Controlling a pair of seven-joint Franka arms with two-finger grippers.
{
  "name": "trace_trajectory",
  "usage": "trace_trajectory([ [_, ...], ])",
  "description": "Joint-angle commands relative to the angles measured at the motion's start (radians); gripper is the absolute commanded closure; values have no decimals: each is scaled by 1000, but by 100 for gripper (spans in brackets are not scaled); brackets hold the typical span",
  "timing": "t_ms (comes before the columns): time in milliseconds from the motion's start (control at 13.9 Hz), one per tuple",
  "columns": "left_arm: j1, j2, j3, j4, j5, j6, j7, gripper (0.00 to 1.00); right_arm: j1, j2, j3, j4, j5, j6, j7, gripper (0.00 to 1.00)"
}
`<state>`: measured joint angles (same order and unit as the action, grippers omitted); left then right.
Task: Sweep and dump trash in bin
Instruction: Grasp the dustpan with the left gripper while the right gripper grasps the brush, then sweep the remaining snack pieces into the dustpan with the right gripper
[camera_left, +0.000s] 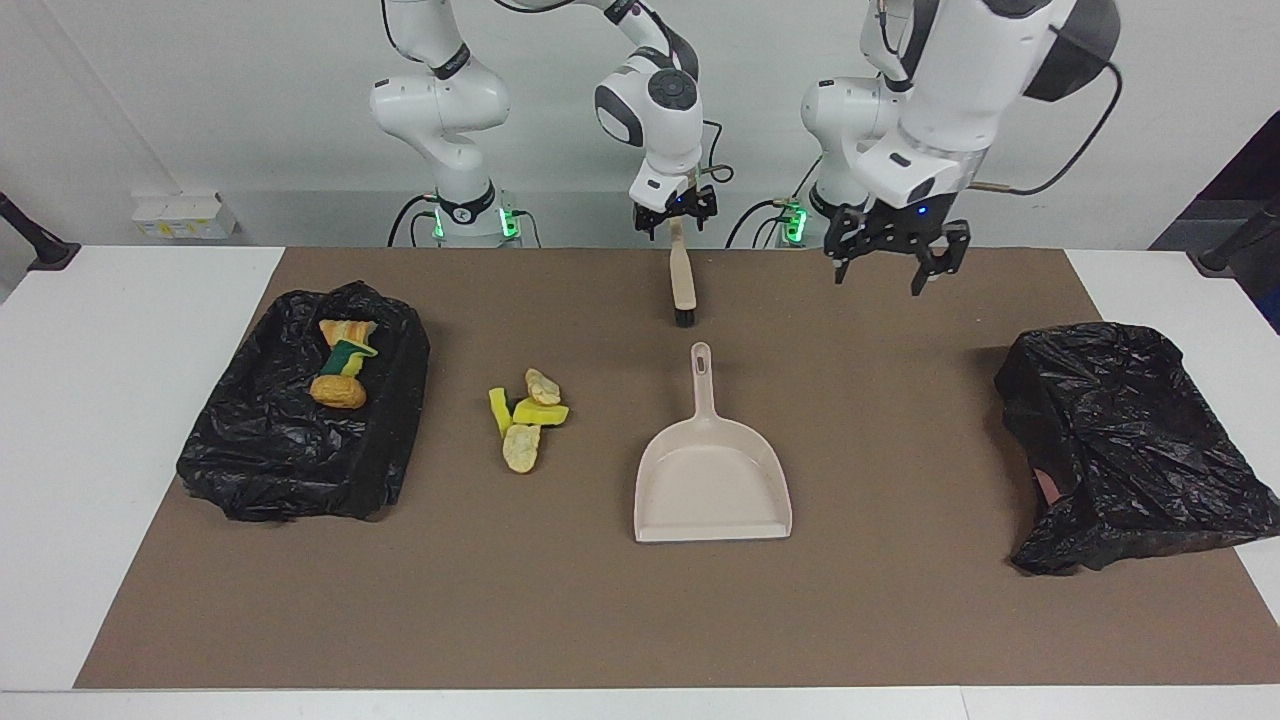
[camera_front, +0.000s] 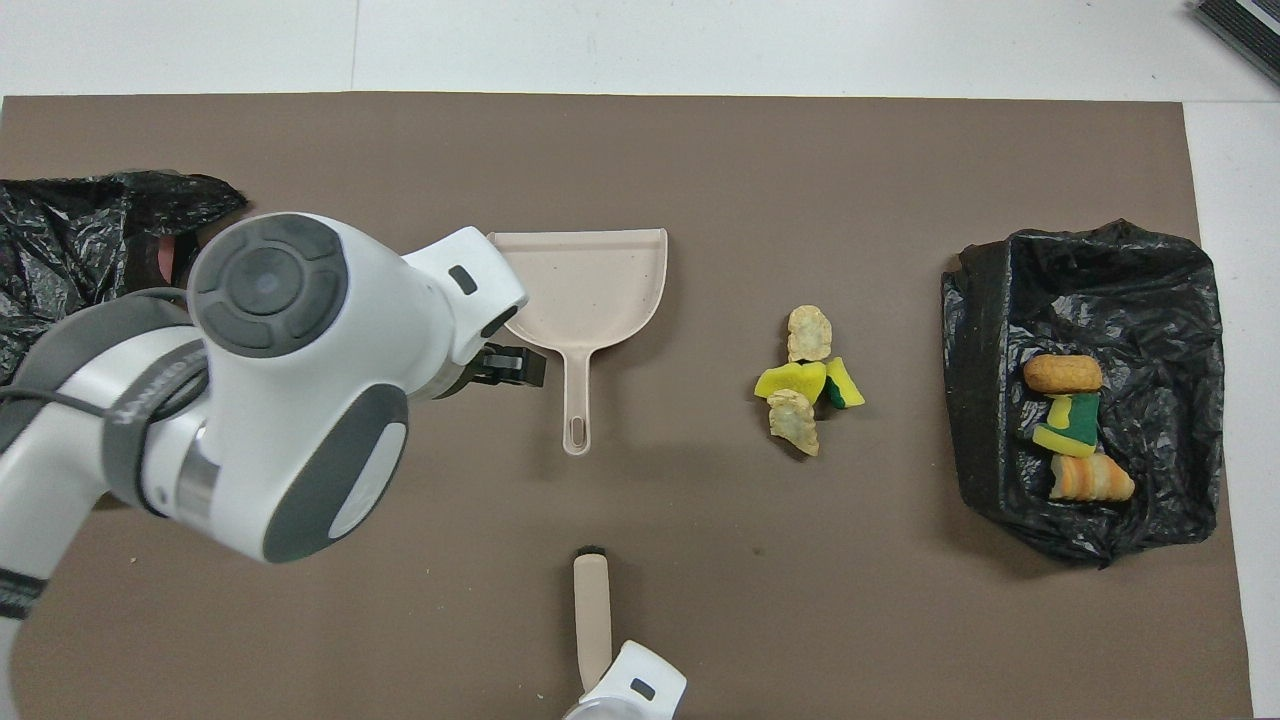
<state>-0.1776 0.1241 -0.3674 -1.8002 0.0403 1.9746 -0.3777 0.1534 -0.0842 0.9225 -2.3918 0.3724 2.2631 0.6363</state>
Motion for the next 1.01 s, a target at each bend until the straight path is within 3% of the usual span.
trace_trajectory([
  [0, -49, 107, -24, 2, 99, 101, -153, 0, -8, 0, 15, -23, 26, 23, -18, 81],
  [72, -49, 132, -36, 2, 111, 116, -167, 0, -8, 3, 15, -23, 26, 22, -15, 100],
  [361, -68, 155, -56, -92, 119, 234, -224, 0, -18, 6, 13, 8, 22, -16, -15, 100],
  [649, -69, 173, -58, -116, 119, 250, -224, 0, -35, -20, -39, 77, 8, -197, -41, 100],
  [722, -68, 180, -58, -114, 119, 253, -224, 4, -35, -54, -68, 77, 8, -238, -62, 100],
  [794, -66, 183, -58, -104, 119, 250, -224, 21, -35, -102, -94, 77, 10, -282, -90, 100],
  [938, -59, 186, -58, -96, 121, 256, -218, 65, -35, -196, -184, 68, 10, -417, -171, 100],
])
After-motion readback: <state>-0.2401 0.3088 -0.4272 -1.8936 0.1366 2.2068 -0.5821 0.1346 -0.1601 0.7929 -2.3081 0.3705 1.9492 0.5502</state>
